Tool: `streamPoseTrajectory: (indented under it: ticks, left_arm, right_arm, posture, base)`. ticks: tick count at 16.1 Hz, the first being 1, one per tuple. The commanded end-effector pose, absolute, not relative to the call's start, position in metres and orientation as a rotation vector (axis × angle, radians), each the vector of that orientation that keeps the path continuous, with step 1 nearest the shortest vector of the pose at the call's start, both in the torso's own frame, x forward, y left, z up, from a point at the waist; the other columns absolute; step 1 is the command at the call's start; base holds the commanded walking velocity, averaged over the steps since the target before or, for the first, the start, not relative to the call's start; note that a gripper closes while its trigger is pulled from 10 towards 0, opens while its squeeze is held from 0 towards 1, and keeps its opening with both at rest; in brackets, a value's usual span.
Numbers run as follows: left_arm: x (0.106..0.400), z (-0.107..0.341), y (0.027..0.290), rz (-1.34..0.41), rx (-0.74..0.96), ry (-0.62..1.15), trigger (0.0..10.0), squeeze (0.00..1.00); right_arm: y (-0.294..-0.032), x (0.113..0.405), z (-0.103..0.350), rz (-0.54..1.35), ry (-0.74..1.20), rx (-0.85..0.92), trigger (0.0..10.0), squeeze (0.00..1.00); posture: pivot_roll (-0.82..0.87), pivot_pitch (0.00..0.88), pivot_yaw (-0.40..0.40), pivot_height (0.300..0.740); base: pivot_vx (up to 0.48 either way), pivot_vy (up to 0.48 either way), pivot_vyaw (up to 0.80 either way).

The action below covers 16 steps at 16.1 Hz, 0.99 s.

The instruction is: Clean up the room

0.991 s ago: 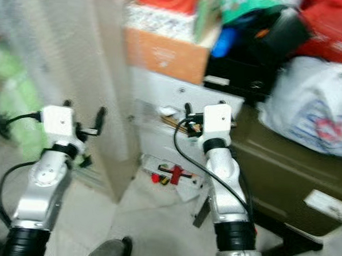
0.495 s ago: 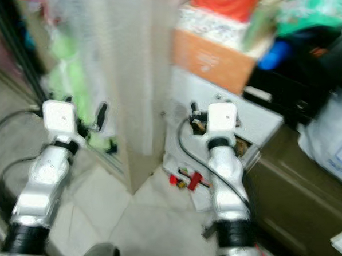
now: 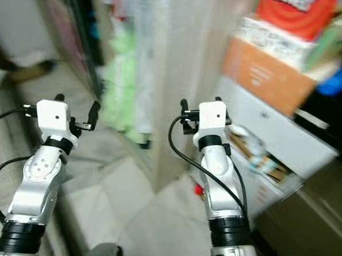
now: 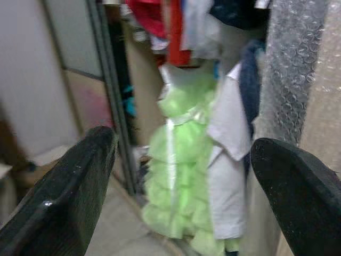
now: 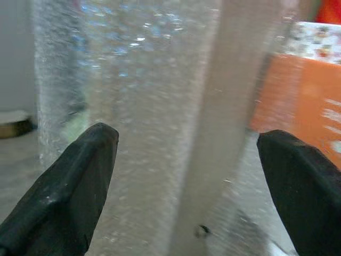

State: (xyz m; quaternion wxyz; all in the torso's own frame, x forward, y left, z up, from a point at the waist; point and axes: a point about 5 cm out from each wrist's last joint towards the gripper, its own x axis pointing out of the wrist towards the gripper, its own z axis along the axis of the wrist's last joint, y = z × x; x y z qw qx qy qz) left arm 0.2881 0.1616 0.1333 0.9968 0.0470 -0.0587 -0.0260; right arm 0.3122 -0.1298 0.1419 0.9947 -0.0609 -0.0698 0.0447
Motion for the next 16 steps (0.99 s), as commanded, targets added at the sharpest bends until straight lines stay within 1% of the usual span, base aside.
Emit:
streamPoseTrajectory:
  ticks: [1, 5, 9, 16]
  left_arm:
    - [0.2888, 0.1357, 0.1567, -0.069, 0.101, -0.128, 10.0, 0.0]
    - [0.2892, 0.1353, 0.1588, -0.059, 0.084, -0.124, 10.0, 0.0]
    - [0.2893, 0.1359, 0.1586, -0.063, 0.085, -0.129, 10.0, 0.0]
    - [0.2899, 0.1366, 0.1588, -0.063, 0.078, -0.132, 10.0, 0.0]
  right_arm:
    - [-0.1351, 0.3132, 0.1439, 0.067, -0.149, -0.126, 10.0, 0.0]
    - [-0.1344, 0.3135, 0.1446, 0.068, -0.155, -0.125, 10.0, 0.0]
    - [-0.1338, 0.3134, 0.1449, 0.069, -0.16, -0.13, 10.0, 0.0]
    - [-0.1327, 0.3138, 0.1454, 0.071, -0.164, -0.13, 10.0, 0.0]
  posture:
    - [0.02, 0.0, -0.05, 0.74]
    - [0.02, 0.0, -0.048, 0.74]
    - [0.02, 0.0, -0.046, 0.74]
    - [0.02, 0.0, -0.045, 0.74]
  base:
    - [0.0, 0.0, 0.0]
    - [0.0, 0.0, 0.0]
    - [0.0, -0.333, 0.0]
    - [0.0, -0.407, 0.0]
